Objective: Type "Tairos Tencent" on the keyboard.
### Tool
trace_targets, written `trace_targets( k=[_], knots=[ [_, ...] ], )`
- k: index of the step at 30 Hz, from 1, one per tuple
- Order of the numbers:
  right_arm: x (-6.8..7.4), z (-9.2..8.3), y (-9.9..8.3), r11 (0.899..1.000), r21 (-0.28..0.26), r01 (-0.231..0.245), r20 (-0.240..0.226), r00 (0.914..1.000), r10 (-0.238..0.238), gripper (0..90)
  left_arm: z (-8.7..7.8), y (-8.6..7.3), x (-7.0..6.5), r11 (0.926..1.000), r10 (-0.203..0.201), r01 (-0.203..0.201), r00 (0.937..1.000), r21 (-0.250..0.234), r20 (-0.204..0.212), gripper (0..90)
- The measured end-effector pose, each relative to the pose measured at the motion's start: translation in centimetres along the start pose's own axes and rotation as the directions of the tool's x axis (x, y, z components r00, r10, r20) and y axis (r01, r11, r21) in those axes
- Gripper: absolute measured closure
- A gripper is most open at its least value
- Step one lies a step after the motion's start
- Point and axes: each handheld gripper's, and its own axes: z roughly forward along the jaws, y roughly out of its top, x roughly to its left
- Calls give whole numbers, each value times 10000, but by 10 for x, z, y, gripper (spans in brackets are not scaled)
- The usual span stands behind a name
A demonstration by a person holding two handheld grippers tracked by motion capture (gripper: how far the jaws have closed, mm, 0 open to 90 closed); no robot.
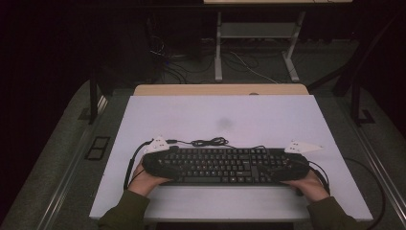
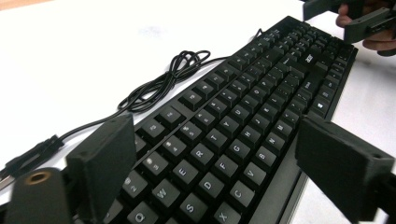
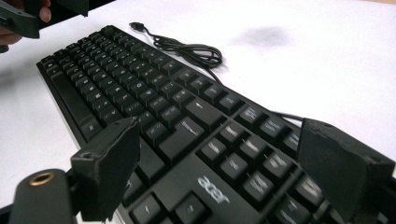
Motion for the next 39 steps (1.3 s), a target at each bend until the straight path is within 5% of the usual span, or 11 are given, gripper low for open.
trace_targets(
  k=[18, 39],
  knots=[
    [-11, -20, -22, 9996, 281, -59, 24, 10000, 59, 136, -9, -17, 1, 9997, 93, -94, 9999, -216, -59, 5],
    [-8, -21, -21, 9991, 265, 323, -36, 9995, -322, 135, -8, -27, 2, 9996, 253, -253, 9997, 156, 3, 5]
  ],
)
